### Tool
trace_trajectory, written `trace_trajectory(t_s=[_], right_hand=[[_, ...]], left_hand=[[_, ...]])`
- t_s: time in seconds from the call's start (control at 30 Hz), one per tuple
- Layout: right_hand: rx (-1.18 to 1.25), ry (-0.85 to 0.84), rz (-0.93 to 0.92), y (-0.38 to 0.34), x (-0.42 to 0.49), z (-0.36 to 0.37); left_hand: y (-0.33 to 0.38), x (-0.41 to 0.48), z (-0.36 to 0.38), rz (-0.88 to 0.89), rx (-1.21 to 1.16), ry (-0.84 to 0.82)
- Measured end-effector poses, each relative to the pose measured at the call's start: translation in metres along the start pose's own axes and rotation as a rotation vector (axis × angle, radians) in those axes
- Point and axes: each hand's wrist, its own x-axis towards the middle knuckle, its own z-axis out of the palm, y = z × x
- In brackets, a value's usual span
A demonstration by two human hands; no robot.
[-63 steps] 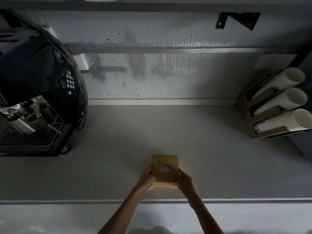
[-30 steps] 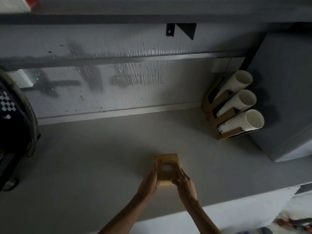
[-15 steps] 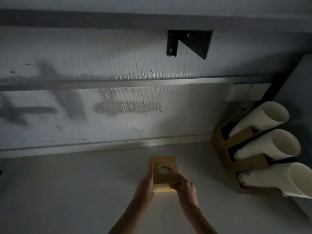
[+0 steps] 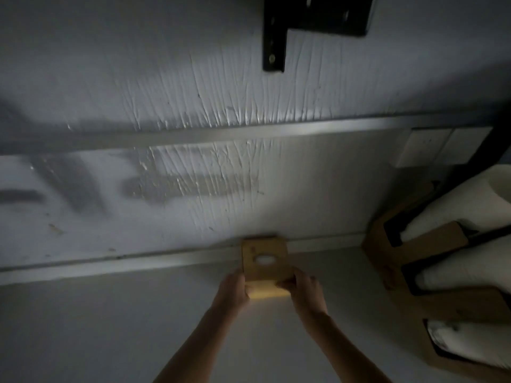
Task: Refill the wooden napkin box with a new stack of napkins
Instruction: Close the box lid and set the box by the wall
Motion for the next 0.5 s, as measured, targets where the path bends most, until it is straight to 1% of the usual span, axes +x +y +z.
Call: trace_trajectory(t_s=[0.17, 0.3, 0.4, 0.5], right_hand=[[0.029, -0.015, -0.016, -0.01, -0.0059, -0.0055], [0.021, -0.006, -0.03, -0.0095, -0.0055, -0.0084], [0.0, -0.001, -0.082, -0.0079, -0.0072, -0.0097], [0.019, -0.017, -0.092, -0.008, -0.004, -0.0112]], left_hand=[[0.0081, -0.0088, -0.0085, -0.026, -0.072, 0.011], [0.0078, -0.0087, -0.0065, -0.015, -0.098, 0.029], [0.007, -0.0082, -0.0037, -0.011, -0.107, 0.056], [0.0087, -0.0077, -0.0054, -0.02, -0.103, 0.05]])
